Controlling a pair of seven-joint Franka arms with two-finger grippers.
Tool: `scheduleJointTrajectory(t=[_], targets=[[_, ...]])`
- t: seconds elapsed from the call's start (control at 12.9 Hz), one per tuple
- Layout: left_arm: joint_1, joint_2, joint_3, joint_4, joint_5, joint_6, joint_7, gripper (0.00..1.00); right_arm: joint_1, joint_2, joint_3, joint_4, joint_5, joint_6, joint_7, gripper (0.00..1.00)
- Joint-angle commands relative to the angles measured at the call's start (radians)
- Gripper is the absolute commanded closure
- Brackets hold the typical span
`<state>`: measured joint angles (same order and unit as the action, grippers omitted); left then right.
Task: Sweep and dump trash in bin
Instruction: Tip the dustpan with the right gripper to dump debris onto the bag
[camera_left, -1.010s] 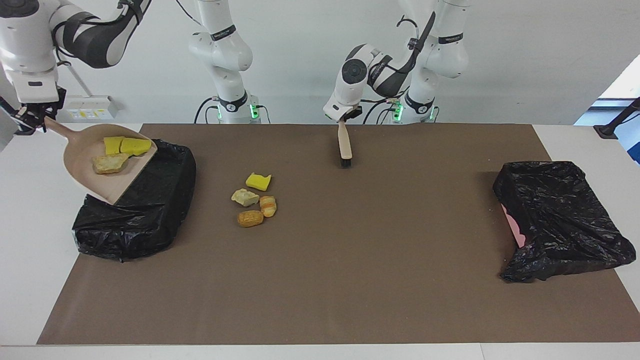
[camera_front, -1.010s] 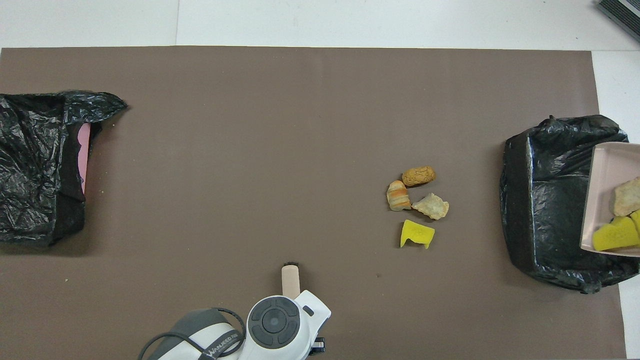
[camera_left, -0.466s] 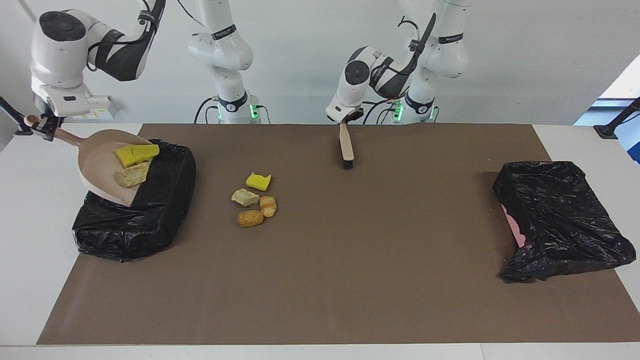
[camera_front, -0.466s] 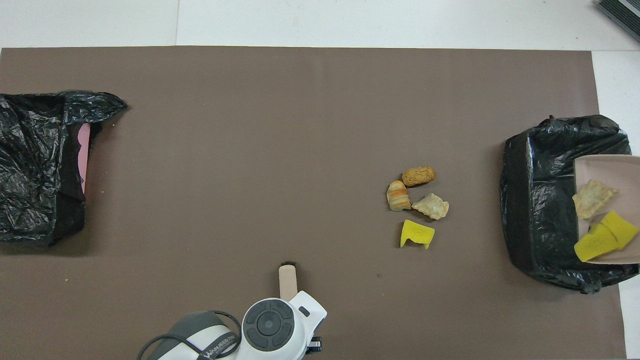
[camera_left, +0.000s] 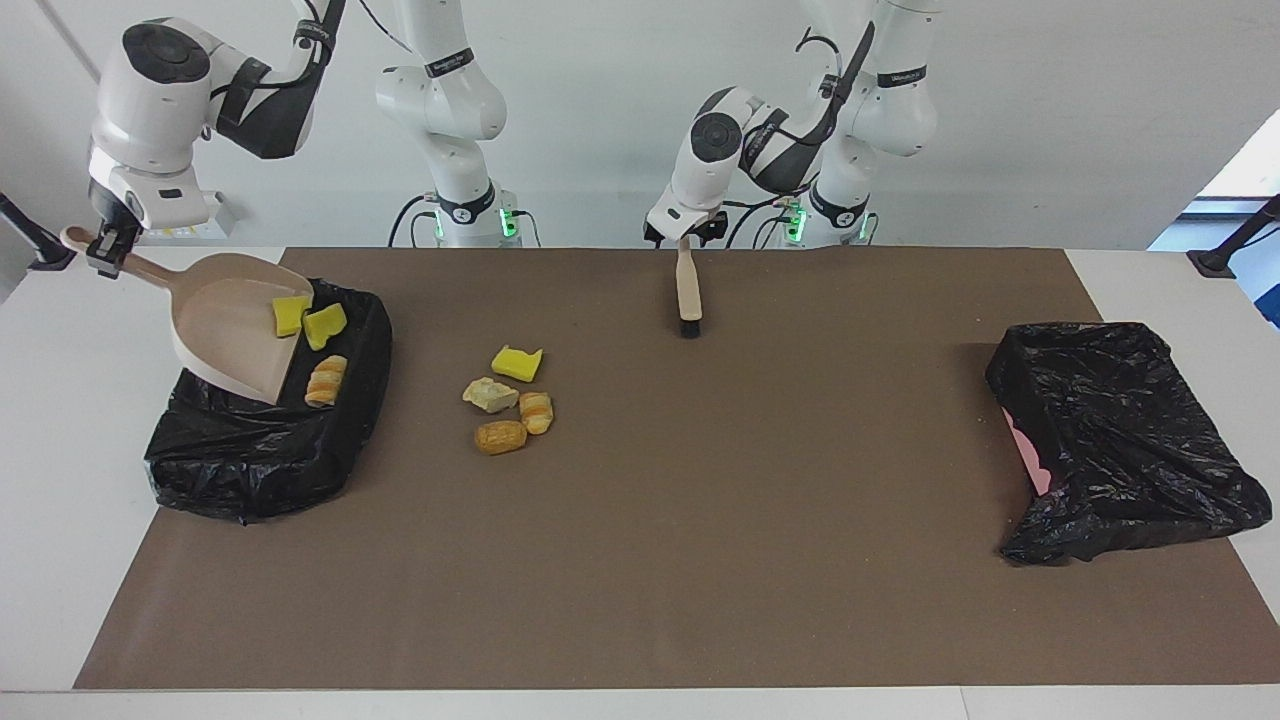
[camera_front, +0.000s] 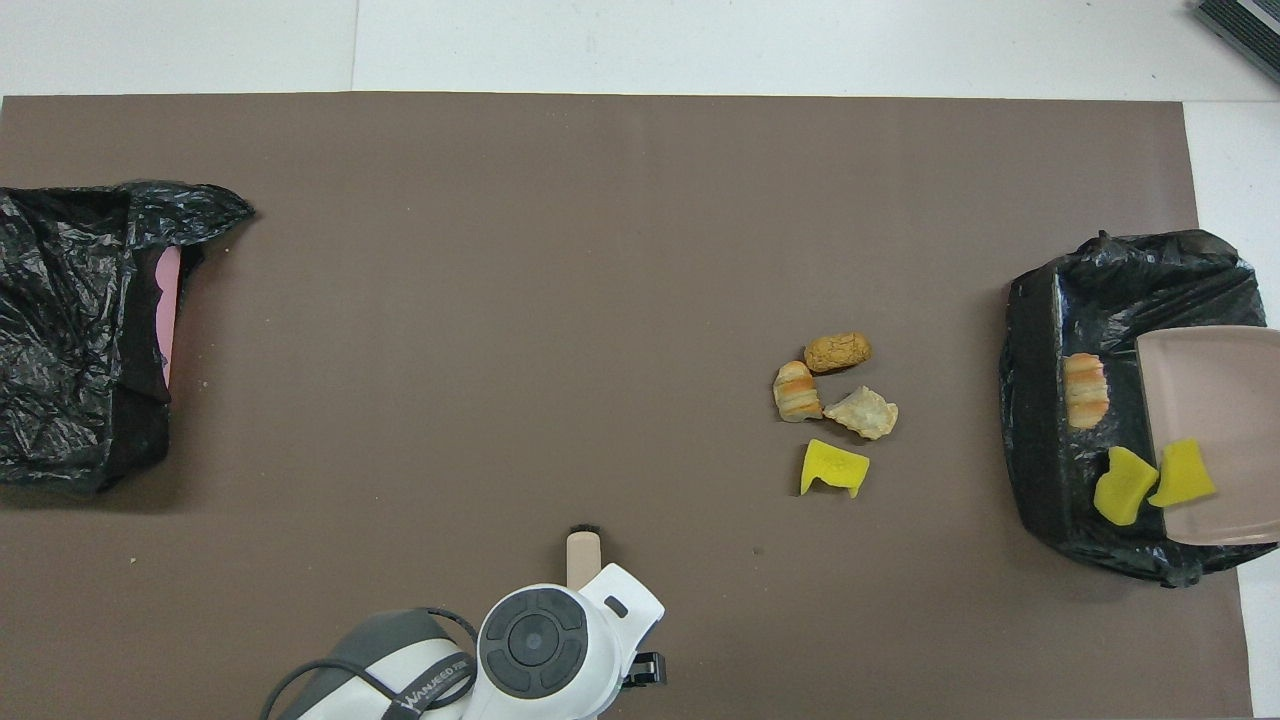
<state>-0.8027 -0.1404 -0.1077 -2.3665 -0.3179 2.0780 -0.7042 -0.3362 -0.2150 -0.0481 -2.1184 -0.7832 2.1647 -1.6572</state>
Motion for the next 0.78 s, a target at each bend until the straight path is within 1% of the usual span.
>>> scheduleJointTrajectory(t=[0.0, 0.16, 0.31, 0.39, 0.47, 0.54, 0.62, 0.7], targets=[[0.048, 0.063, 0.005, 0.192, 0.175, -0.094, 0.012, 0.00, -0.009, -0.020, 0.004, -0.018, -0.071, 0.053, -0.018, 1.00], [0.120, 0.097, 0.005, 0.306, 0.244, -0.110, 0.038, 0.00, -0.003, -0.026, 0.017, -0.003, -0.109, 0.058, -0.019, 1.00], [0.213, 0.108, 0.005, 0.401, 0.292, -0.110, 0.130, 0.00, 0.031, -0.047, 0.028, 0.017, -0.137, 0.040, -0.019, 1.00], [0.250, 0.140, 0.005, 0.465, 0.296, -0.124, 0.170, 0.00, 0.042, -0.053, 0.028, 0.028, -0.139, 0.037, -0.019, 1.00], [0.284, 0.172, 0.005, 0.540, 0.316, -0.166, 0.204, 0.00, 0.049, -0.053, 0.028, 0.049, -0.137, 0.027, -0.012, 1.00], [0.313, 0.200, 0.005, 0.611, 0.363, -0.214, 0.233, 0.00, 0.058, -0.053, 0.036, 0.075, -0.119, 0.001, 0.003, 1.00], [0.333, 0.223, 0.005, 0.659, 0.394, -0.235, 0.264, 0.00, 0.060, -0.055, 0.054, 0.098, -0.116, -0.040, 0.036, 1.00], [0.367, 0.226, 0.005, 0.690, 0.399, -0.236, 0.293, 0.00, 0.069, -0.055, 0.091, 0.122, -0.090, -0.093, 0.075, 1.00]])
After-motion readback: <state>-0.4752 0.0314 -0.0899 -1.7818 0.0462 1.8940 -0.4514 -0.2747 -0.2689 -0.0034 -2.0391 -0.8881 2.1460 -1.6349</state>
